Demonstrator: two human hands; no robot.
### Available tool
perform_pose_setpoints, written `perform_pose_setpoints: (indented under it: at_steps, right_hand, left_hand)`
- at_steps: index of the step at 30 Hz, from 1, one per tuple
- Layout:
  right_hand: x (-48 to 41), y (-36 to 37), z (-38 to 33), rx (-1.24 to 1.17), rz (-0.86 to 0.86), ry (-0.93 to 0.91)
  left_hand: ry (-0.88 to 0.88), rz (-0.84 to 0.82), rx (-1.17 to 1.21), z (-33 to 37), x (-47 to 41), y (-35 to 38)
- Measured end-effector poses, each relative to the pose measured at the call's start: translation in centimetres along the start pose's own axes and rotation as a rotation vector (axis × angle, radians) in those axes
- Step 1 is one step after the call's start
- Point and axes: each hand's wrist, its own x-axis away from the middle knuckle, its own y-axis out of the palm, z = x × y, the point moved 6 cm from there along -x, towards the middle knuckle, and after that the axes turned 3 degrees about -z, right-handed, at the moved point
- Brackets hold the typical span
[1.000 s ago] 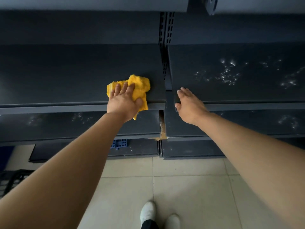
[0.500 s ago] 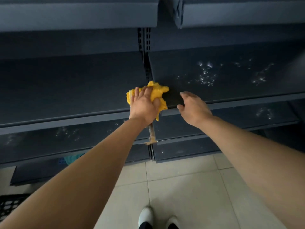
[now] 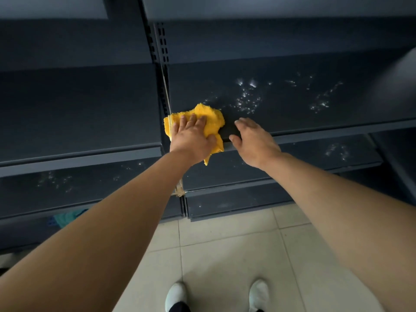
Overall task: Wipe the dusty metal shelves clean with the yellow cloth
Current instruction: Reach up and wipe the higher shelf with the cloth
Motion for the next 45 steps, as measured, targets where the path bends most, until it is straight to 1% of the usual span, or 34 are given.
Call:
perform_pose_setpoints:
  at_steps: [5,11,14,17,19,22,23,24,26,27,29,31,36,38,40,42,45]
  right_hand:
    - [-0.2,0.1,3.3,0.055,-0.04,-0.055]
    - [-0.3,-0.9,8.0,0.105,0.008,0.02]
    - [-0.6,-1.2,8.3,0.107,0.033,-0.001]
    - [-0.9,-1.5,8.4,0.097,0.036,-0.005]
    - [-1.0,-1.7,8.7,0.07,0.018,-0.007]
    - [-0.9,-1.7,8.9,0.034,0.021,-0.007]
    - [-0.9,-1.7,8.9,0.03,0.026,-0.005]
    - [-0.9,-1.5,8.9,0.025,0.028,-0.002]
    - [-1.0,-1.4,9.0,0.017,0.031,0.008]
    - [-1.0,-1.4,9.0,0.014,0.033,0.012]
    - [-1.0,-1.4,9.2,0.015,0.034,0.014]
    - [-1.1,-1.4,9.3,0.023,0.026,0.013]
    - [-1.2,-1.6,9.3,0.02,0.03,-0.004]
    - [-1.3,-1.9,9.4,0.005,0.043,-0.007]
    - [-1.4,-2.0,9.7,-0.003,0.047,-0.007]
    - [-1.4,-2.1,10.3,-0.029,0.034,0.023]
    - [-1.7,-2.3,11.4,-0.05,0.005,0.043]
  left_hand:
    - [-0.013,0.024,-0.014,4.0,-1.1,0.9]
    - [0.045,0.04,-0.033,8.6,-2.0,2.3]
    - [0.072,0.072,-0.031,8.9,-2.1,2.3]
    - [0.09,0.152,-0.048,7.9,-1.6,1.9]
    - [0.031,0.247,-0.013,6.1,-1.3,0.9]
    - [-0.126,0.437,0.077,2.2,-1.0,-1.4]
    - [-0.174,0.455,0.106,1.0,-1.2,-1.9]
    - [-0.218,0.431,0.132,0.0,-1.6,-2.1]
    - [-0.288,0.312,0.123,-0.7,-3.1,-1.8]
    - [-0.31,0.257,0.095,-0.5,-3.8,-1.5]
    - [-0.311,0.206,0.057,0.8,-5.0,-1.0]
    - [-0.255,0.183,0.033,3.1,-6.0,-0.5]
    - [-0.044,0.088,-0.02,10.3,-7.0,1.6]
    - [0.015,0.074,-0.038,11.6,-6.9,2.1]
    - [0.038,0.066,-0.054,11.2,-7.0,1.9]
    - [0.015,0.082,-0.075,9.6,-7.3,1.1]
    - [-0.14,0.138,-0.07,5.4,-8.1,-0.5]
